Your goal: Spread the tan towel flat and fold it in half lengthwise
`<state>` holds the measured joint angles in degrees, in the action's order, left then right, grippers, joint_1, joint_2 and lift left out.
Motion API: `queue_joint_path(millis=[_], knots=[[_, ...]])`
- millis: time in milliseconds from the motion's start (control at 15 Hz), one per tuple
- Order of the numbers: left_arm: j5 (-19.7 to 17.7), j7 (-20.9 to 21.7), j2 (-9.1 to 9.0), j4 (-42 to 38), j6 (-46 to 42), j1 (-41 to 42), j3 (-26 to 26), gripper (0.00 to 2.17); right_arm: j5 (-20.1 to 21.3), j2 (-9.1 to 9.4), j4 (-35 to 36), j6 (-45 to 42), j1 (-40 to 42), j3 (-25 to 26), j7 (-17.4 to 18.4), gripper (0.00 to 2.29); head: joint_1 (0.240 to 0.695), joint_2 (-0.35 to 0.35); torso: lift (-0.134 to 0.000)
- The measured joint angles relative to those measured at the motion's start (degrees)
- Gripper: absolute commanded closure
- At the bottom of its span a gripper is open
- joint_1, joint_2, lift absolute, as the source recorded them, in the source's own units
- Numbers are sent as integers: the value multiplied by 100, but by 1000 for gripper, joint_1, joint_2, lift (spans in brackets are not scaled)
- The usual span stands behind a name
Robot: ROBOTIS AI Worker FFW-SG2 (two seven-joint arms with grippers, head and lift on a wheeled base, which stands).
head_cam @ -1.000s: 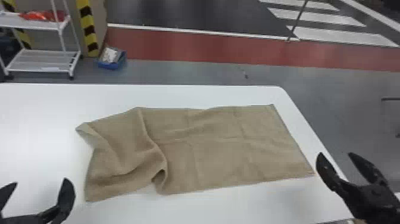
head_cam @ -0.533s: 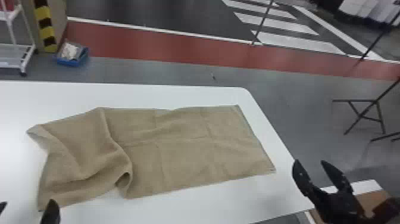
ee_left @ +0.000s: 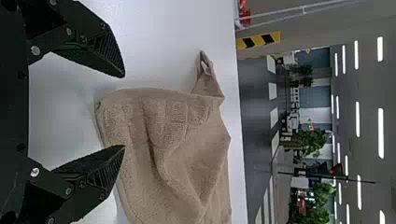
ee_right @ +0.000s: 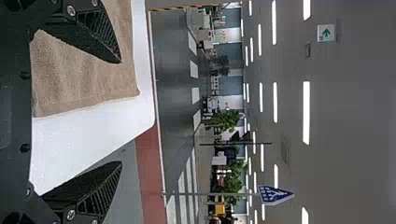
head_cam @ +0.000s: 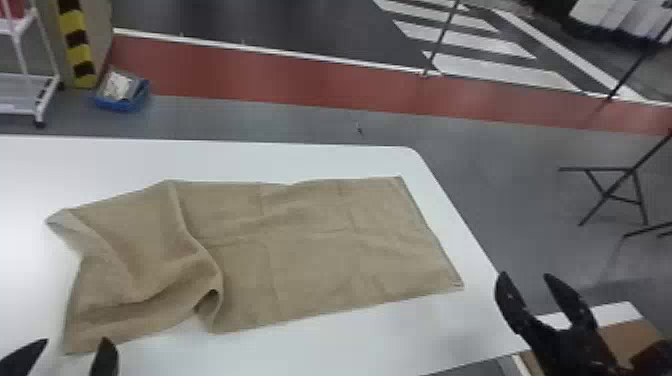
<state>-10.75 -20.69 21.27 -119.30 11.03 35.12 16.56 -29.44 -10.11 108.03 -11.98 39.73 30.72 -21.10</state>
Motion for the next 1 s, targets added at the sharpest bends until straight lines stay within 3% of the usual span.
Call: queue_joint_path(millis=[200, 467, 533, 667, 733, 1000], knots=[[116, -38, -9, 91, 118, -83, 54, 599, -25, 0, -3, -1, 0, 37, -27, 117, 695, -350, -128], [135, -59, -2, 36, 271, -99, 37, 647, -50, 0, -19, -3, 0, 73, -44, 117, 695, -350, -128], [135, -59, 0, 20, 301, -99, 33, 849, -61, 0, -19, -10, 0, 78, -44, 117, 695, -350, -128], [135, -58, 5, -18, 377, -97, 28, 893, -73, 0, -19, -18, -4, 83, -44, 117, 695, -350, -128], [136, -58, 4, -27, 476, -102, 21, 1025, -75, 0, -19, -23, -6, 84, -44, 117, 695, -350, -128], [140, -63, 1, -96, 712, -119, -10, 1028, -118, 0, -19, -56, -11, 101, -44, 117, 695, -350, -128]])
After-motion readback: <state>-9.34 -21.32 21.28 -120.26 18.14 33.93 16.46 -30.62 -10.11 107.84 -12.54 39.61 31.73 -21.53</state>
